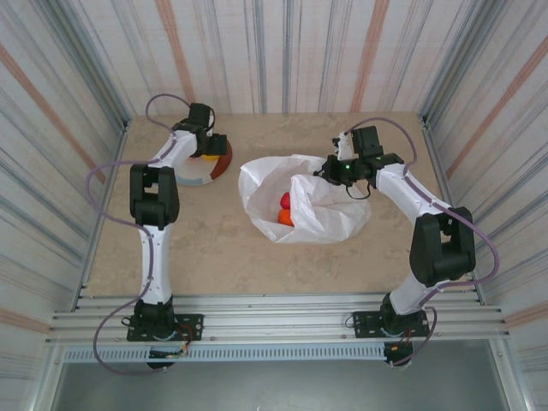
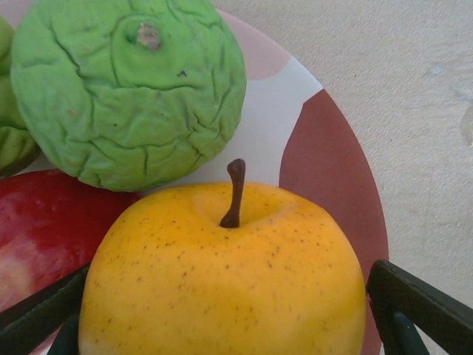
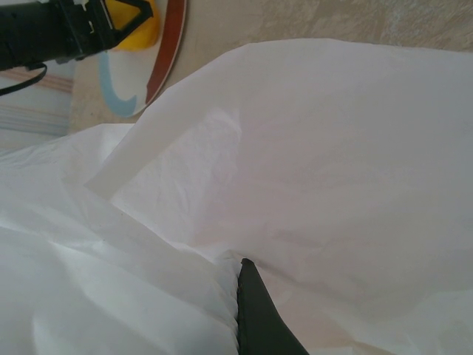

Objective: Place the fruits into the plastic bag

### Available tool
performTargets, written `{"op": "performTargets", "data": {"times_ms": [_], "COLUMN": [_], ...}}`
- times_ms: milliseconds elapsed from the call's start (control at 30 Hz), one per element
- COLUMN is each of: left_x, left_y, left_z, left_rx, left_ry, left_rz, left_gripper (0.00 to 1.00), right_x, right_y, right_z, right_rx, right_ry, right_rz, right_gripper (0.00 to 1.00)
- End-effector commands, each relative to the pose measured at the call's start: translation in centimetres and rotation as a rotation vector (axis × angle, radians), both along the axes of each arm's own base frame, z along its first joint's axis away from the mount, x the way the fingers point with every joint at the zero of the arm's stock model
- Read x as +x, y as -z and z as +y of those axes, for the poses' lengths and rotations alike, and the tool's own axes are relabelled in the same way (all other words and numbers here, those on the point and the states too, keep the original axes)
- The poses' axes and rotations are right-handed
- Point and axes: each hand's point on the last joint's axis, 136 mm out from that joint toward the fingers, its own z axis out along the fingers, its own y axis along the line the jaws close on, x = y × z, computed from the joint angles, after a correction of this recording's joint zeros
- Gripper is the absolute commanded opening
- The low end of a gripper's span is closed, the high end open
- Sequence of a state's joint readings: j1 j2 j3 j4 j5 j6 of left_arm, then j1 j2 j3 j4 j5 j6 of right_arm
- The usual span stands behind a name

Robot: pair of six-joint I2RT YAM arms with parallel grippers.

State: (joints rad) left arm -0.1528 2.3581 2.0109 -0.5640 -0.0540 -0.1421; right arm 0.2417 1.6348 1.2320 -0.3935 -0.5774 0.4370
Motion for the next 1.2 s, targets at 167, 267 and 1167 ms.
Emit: {"op": "performTargets", "data": {"times_ms": [167,267,1167], "left_x": [-0.1,-0.3,-18.8], "left_y": [-0.2,-1.3,-28.9], "left_z": [-0.7,-0.9,-10.4], "left_rx": [0.008,-0.009,-0.327], "left_ry": [0.028,0.031,0.253], "left_rz": [0.017,0.002,-0.577], "left_gripper": [0.82,0.77,0.7], "right_x": [0.0,0.0,-0.2], "right_y": [-0.5,-0.6,-0.9], "right_z": [0.0,0.0,1.0], "right_rx": [0.007,0.008,-0.003], "right_ry": [0.001,0.001,-0.013], "right_rz": [0.011,0.01,0.003], "right_gripper": [0.0,0.0,0.0]}}
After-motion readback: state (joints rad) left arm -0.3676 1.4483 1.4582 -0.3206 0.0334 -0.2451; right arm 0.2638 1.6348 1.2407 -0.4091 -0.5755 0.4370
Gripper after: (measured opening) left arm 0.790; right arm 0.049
